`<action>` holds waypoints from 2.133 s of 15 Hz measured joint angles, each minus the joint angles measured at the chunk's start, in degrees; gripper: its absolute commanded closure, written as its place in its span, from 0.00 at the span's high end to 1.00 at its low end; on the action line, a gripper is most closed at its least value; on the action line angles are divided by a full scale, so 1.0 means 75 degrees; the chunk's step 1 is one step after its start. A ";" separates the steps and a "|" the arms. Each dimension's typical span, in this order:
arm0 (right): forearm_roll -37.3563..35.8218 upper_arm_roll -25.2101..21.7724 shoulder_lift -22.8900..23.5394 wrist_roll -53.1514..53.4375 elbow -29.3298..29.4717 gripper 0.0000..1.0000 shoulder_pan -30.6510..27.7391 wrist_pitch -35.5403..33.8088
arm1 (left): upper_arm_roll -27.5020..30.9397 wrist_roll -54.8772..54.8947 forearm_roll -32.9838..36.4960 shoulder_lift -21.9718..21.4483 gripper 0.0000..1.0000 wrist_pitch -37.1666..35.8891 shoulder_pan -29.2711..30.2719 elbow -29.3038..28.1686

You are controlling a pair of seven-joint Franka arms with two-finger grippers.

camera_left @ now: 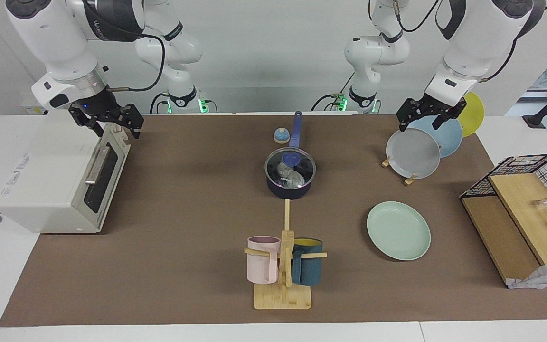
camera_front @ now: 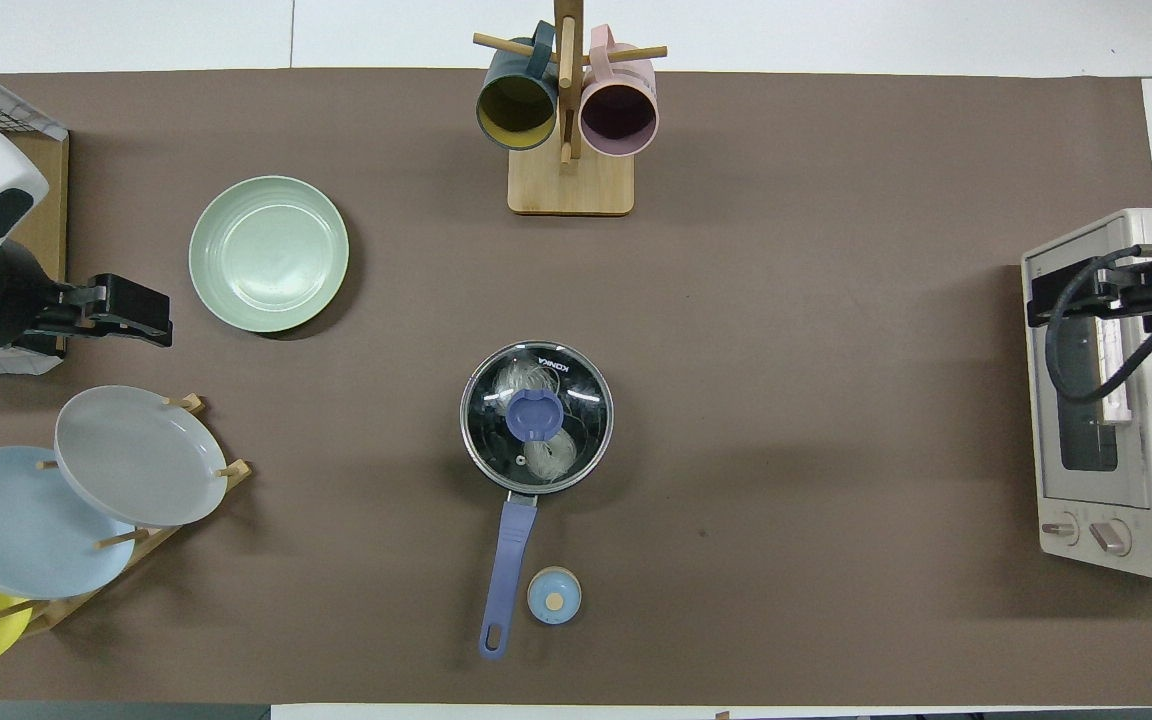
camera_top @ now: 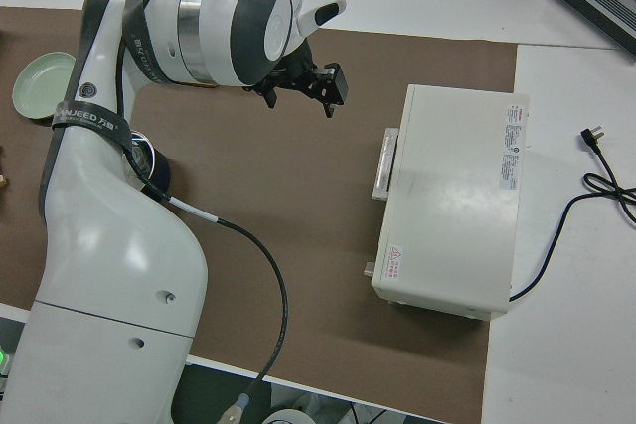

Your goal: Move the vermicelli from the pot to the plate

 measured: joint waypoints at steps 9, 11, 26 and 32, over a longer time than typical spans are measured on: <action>0.0001 0.0001 0.0000 0.0000 0.0002 1.00 0.0029 0.0000 | 0.0000 0.0000 0.0000 0.0000 1.00 0.0000 0.0000 0.0000; 0.0003 0.0001 0.0000 0.0000 0.0002 1.00 0.0031 0.0000 | 0.0000 0.0000 0.0000 0.0000 1.00 0.0000 0.0000 0.0000; 0.0431 0.0165 0.0406 0.2665 0.0208 1.00 0.2762 0.0579 | -0.0001 0.0000 0.0000 -0.0001 1.00 0.0000 0.0000 0.0000; 0.0424 0.0173 0.2204 0.4728 0.1437 1.00 0.4333 0.1226 | -0.0001 0.0000 0.0000 -0.0001 1.00 0.0000 0.0000 0.0000</action>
